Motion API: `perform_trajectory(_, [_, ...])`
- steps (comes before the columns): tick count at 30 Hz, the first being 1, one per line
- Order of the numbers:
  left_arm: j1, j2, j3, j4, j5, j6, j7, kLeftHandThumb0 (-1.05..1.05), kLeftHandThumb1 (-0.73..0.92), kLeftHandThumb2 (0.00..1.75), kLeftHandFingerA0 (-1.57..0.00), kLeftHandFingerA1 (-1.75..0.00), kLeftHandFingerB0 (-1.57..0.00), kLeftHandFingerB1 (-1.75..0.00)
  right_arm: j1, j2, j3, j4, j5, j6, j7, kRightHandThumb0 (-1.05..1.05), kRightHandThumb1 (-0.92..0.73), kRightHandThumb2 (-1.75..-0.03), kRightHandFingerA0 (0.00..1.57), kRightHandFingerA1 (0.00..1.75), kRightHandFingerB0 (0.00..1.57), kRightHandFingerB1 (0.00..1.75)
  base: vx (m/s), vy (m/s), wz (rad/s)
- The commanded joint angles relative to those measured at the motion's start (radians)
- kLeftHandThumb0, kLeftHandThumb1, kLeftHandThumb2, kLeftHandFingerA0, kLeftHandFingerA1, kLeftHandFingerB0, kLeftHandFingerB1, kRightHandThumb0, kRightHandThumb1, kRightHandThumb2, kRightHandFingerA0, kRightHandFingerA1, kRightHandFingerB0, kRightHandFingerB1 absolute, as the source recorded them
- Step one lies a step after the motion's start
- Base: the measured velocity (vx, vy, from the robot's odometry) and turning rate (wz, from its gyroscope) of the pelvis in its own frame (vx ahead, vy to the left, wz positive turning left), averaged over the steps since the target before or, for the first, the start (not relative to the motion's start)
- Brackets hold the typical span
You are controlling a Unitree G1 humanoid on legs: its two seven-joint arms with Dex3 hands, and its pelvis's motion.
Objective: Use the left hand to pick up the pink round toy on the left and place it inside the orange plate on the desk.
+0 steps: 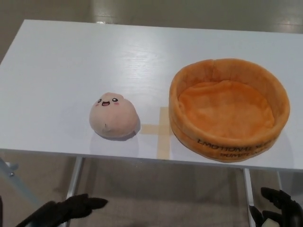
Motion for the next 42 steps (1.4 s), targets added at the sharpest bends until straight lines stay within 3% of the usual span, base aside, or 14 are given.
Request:
perform_trajectory(1, [0.140,0.179,-0.030,-0.424,-0.289,-0.024,-0.327,-0.44,0.63,0.59,-0.39,-0.38,-0.35,-0.33,-0.001,-0.004,-0.018,0.013,0.030,0.002,0.024,-0.43,-0.64,-0.59,0.36,0.56,0.34,0.40,0.00,0.000,0.00])
perform_trajectory(11, [0.186,0.232,0.072,-0.732,-0.518,0.057,-0.313,-0.40,0.54,0.56,-0.37,-0.37,-0.32,-0.32,-0.008,-0.010,-0.017,0.014,0.025,0.023,0.067,-0.42,-0.64,-0.58,0.44,0.56,0.42,0.43,0.00,0.000,0.00])
perform_trajectory(15, [0.145,0.157,0.127,-0.800,-0.554,-0.002,-0.236,-0.45,0.45,0.67,-0.26,-0.42,-0.23,-0.38,-0.013,-0.010,-0.014,0.016,0.020,0.034,0.065,-0.42,-0.64,-0.58,0.44,0.54,0.41,0.42,0.00,0.000,0.00])
perform_trajectory(16, [0.095,0.129,0.144,-0.801,-0.551,0.004,-0.209,-0.41,0.51,0.56,-0.28,-0.37,-0.25,-0.30,-0.012,-0.008,-0.018,0.016,0.024,0.029,0.066,-0.41,-0.63,-0.58,0.43,0.57,0.42,0.44,0.00,0.000,0.00])
perform_trajectory(19, [0.048,0.099,0.163,-0.795,-0.534,0.009,-0.191,-0.44,0.50,0.56,-0.27,-0.37,-0.26,-0.31,-0.011,-0.006,-0.018,0.017,0.024,0.029,0.066,-0.41,-0.63,-0.58,0.43,0.56,0.42,0.43,0.00,0.000,0.00])
perform_trajectory(21, [-0.107,0.026,0.184,-0.715,-0.405,-0.017,-0.133,-0.47,0.50,0.56,-0.16,-0.35,-0.19,-0.29,-0.007,-0.008,-0.009,0.017,0.015,0.025,0.068,-0.41,-0.64,-0.59,0.42,0.58,0.41,0.44,0.00,0.000,0.00])
perform_trajectory(22, [-0.142,0.007,0.190,-0.694,-0.374,-0.019,-0.125,-0.29,0.34,0.88,-0.02,-0.50,0.00,-0.47,-0.006,-0.009,-0.008,0.017,0.014,0.023,0.069,-0.42,-0.64,-0.59,0.42,0.59,0.41,0.44,0.00,0.000,0.00])
perform_trajectory(24, [-0.230,-0.024,0.199,-0.636,-0.286,0.010,-0.100,-0.30,0.30,0.86,-0.02,-0.51,0.00,-0.47,-0.006,-0.008,-0.010,0.017,0.017,0.022,0.071,-0.41,-0.64,-0.59,0.41,0.58,0.41,0.44,0.00,0.000,0.00])
perform_trajectory(25, [-0.283,-0.047,0.203,-0.591,-0.216,0.023,-0.071,-0.56,0.40,0.65,-0.11,-0.41,-0.16,-0.36,-0.006,-0.008,-0.010,0.018,0.018,0.023,0.069,-0.42,-0.64,-0.58,0.41,0.59,0.41,0.44,0.00,0.000,0.00])
perform_trajectory(32, [-0.465,-0.145,0.194,-0.311,0.046,-0.057,0.050,-0.54,0.39,0.64,-0.12,-0.38,-0.17,-0.34,-0.004,-0.008,-0.010,0.020,0.017,0.032,0.067,-0.43,-0.64,-0.58,0.42,0.59,0.41,0.43,0.00,0.000,0.00])
perform_trajectory(33, [-0.496,-0.145,0.184,-0.255,0.086,-0.067,0.073,-0.30,0.25,0.83,-0.01,-0.50,0.00,-0.46,-0.003,-0.007,-0.009,0.019,0.016,0.030,0.065,-0.42,-0.63,-0.58,0.42,0.59,0.43,0.44,0.00,0.000,0.00])
perform_trajectory(35, [-0.543,-0.145,0.171,-0.170,0.145,-0.087,0.105,-0.30,0.25,0.83,-0.01,-0.50,0.00,-0.46,-0.003,-0.006,-0.009,0.019,0.016,0.027,0.062,-0.42,-0.63,-0.58,0.42,0.59,0.43,0.44,0.00,0.000,0.00])
perform_trajectory(36, [-0.571,-0.143,0.160,-0.119,0.167,-0.090,0.121,-0.59,0.40,0.69,-0.07,-0.26,-0.14,-0.36,-0.003,-0.006,-0.007,0.018,0.014,0.027,0.061,-0.43,-0.64,-0.58,0.41,0.59,0.42,0.44,0.00,0.000,0.00])
perform_trajectory(42, [-0.720,-0.146,0.089,0.146,0.270,-0.100,0.214,-0.56,0.37,0.68,-0.08,-0.22,-0.11,-0.37,-0.001,-0.006,-0.003,0.019,0.010,0.028,0.062,-0.42,-0.63,-0.59,0.40,0.58,0.42,0.44,0.00,0.000,0.00])
